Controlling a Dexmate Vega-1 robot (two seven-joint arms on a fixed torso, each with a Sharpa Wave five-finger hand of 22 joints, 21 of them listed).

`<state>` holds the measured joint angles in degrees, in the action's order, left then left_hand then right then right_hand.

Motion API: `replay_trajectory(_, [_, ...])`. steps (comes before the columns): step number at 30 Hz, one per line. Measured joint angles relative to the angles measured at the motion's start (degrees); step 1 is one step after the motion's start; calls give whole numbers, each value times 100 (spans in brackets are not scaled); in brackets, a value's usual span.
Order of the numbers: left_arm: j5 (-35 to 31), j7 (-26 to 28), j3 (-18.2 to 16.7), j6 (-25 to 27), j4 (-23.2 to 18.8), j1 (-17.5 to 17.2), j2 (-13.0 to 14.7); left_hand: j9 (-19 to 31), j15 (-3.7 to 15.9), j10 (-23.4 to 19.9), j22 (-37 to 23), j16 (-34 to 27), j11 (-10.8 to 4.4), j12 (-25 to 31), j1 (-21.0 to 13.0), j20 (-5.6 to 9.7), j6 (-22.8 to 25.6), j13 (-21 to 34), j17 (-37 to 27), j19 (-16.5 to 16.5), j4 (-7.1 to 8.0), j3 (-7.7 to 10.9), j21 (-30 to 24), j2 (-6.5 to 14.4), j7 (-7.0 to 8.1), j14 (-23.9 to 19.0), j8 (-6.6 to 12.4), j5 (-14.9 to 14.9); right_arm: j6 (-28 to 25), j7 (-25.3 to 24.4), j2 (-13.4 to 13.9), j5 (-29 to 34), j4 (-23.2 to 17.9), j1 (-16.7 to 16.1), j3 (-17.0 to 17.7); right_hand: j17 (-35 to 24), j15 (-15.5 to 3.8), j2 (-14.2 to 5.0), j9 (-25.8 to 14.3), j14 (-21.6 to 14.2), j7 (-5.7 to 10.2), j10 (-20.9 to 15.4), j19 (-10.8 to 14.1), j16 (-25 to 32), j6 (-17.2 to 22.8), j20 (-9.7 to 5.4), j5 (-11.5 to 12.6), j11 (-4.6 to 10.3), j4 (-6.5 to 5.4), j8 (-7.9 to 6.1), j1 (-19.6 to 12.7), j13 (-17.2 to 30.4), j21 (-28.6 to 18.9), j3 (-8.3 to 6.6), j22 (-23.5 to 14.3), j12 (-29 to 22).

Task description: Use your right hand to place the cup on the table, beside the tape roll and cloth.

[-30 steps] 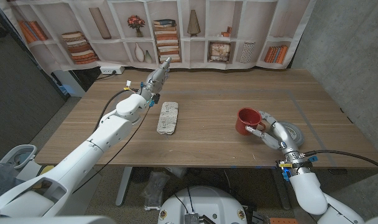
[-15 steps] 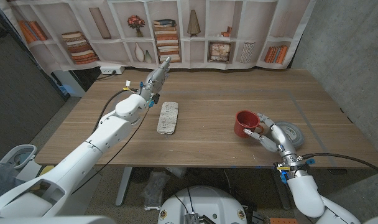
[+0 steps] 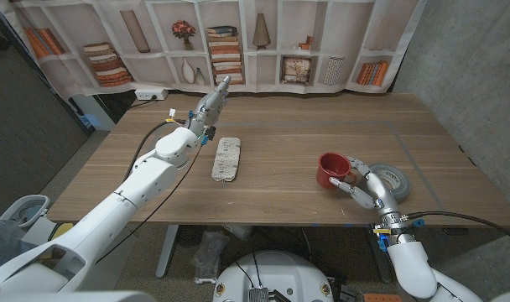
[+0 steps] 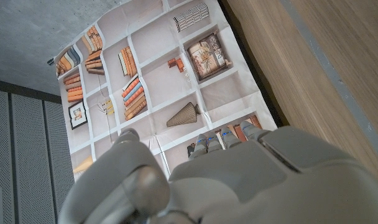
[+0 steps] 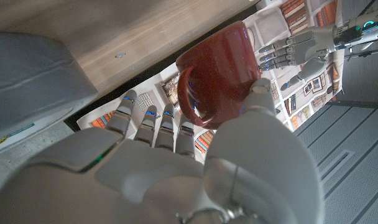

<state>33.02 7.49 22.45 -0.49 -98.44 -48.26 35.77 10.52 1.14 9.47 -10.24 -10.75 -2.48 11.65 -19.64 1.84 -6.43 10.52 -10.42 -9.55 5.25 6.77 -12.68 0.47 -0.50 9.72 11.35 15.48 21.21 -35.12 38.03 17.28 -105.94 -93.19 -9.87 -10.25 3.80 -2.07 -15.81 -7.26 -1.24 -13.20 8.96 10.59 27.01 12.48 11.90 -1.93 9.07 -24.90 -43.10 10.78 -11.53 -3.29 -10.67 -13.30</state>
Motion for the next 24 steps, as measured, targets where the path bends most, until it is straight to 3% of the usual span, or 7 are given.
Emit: replay_trajectory(24, [-51,69,6,143,-187,-12,44,0,0,0,0,0,0,0,-23,0,0,0,0,0,3,-13,45,23,0,0,0,0,-129,-447,13,287,348,201,-373,0,-31,-38,0,31,21,0,0,0,-21,0,-1,-1,-2,2,38,0,0,2,0,0])
